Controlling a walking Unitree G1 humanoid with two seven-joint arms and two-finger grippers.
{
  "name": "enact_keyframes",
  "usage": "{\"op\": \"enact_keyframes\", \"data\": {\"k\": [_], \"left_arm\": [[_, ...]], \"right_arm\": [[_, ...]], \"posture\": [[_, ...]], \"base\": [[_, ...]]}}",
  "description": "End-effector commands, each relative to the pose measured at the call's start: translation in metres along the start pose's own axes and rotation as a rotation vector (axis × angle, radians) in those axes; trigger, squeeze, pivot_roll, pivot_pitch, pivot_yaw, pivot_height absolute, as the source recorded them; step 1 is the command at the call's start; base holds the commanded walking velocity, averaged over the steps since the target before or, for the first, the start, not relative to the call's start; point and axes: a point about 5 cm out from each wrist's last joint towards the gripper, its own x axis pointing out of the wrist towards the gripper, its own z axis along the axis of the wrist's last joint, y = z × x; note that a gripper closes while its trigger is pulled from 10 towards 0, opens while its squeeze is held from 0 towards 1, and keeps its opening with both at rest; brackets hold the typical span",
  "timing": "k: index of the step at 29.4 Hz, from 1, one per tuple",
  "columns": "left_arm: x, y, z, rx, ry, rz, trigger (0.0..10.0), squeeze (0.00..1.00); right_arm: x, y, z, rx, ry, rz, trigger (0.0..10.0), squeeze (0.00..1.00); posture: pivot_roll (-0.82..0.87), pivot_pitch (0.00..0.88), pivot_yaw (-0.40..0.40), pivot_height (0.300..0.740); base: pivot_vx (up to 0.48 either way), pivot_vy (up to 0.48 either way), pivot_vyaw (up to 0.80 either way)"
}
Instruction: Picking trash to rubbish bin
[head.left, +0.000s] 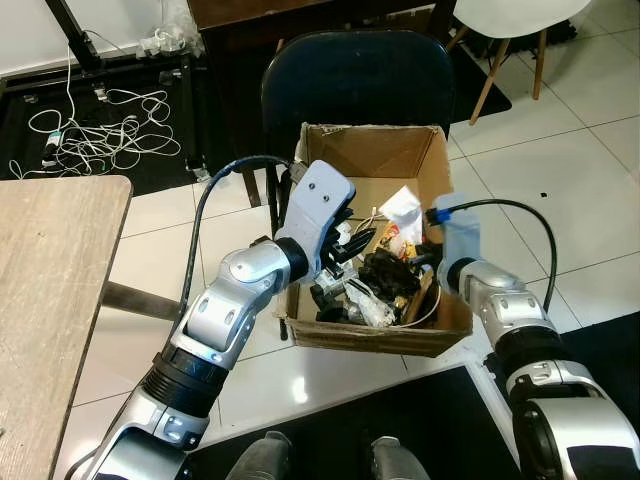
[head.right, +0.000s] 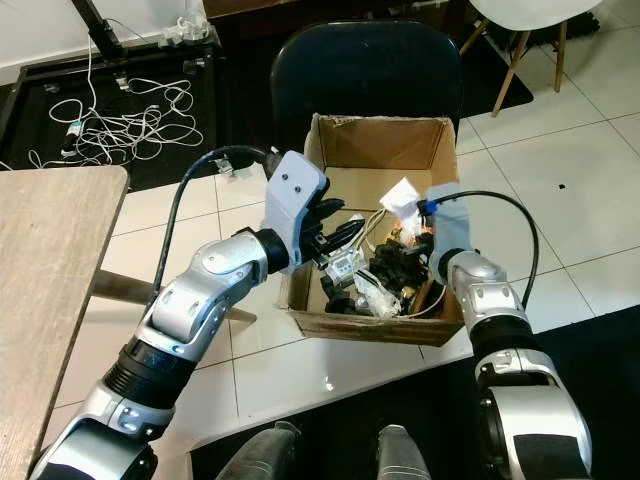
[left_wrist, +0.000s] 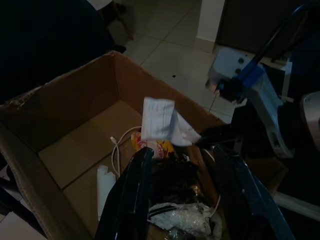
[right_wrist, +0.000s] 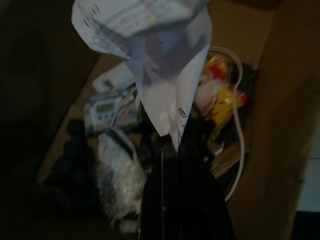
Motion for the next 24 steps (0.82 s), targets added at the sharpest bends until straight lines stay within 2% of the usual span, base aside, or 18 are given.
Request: {"op": "enact_keyframes", "data": {"k": [1, 16, 17, 18, 20, 22, 23, 24], "left_arm": [[0.0004, -0.0014, -0.0041, 0.019, 0.016, -0.017, 10.0, 0.0], [0.0043, -0.0003, -0.0044, 0.032, 0.012, -0.019, 10.0, 0.0], [0.0045, -0.0001, -0.0044, 0.032, 0.012, -0.018, 10.0, 0.0], [0.0047, 0.0, -0.0047, 0.03, 0.011, -0.016, 10.0, 0.0], [0.0049, 0.0, -0.0048, 0.03, 0.011, -0.015, 10.0, 0.0], [0.0047, 0.0001, -0.006, 0.029, 0.014, -0.014, 10.0, 0.0], [0.0043, 0.0003, -0.0066, 0.029, 0.016, -0.013, 10.0, 0.0], [0.0038, 0.0009, -0.0068, 0.031, 0.016, -0.011, 10.0, 0.0]], "right_arm": [[0.0008, 0.0011, -0.0046, 0.0, 0.025, 0.022, 10.0, 0.0], [0.0038, 0.0021, -0.0054, 0.002, 0.043, 0.052, 10.0, 0.0], [0.0036, 0.0019, -0.0057, 0.019, 0.045, 0.062, 10.0, 0.09], [0.0032, 0.0011, -0.0058, 0.037, 0.045, 0.07, 10.0, 1.0], [0.0031, 0.0008, -0.0057, 0.037, 0.046, 0.069, 10.0, 1.0], [0.0031, -0.0014, -0.0053, -0.025, 0.054, 0.035, 10.0, 1.0], [0.0031, -0.0021, -0.0044, -0.05, 0.053, 0.023, 10.0, 0.0], [0.0033, -0.0026, -0.0027, -0.062, 0.046, 0.014, 10.0, 0.0]], "posture": [[0.06, 0.341, 0.088, 0.74], [0.06, 0.316, 0.083, 0.74], [0.06, 0.313, 0.082, 0.74], [0.06, 0.309, 0.081, 0.74], [0.06, 0.309, 0.081, 0.74], [0.06, 0.307, 0.08, 0.74], [0.06, 0.3, 0.081, 0.74], [0.06, 0.3, 0.081, 0.74]], "base": [[0.0, 0.0, 0.0], [0.0, 0.0, 0.0], [0.0, 0.0, 0.0], [0.0, 0.0, 0.0], [0.0, 0.0, 0.0], [0.0, 0.0, 0.0], [0.0, 0.0, 0.0], [0.0, 0.0, 0.0]]}}
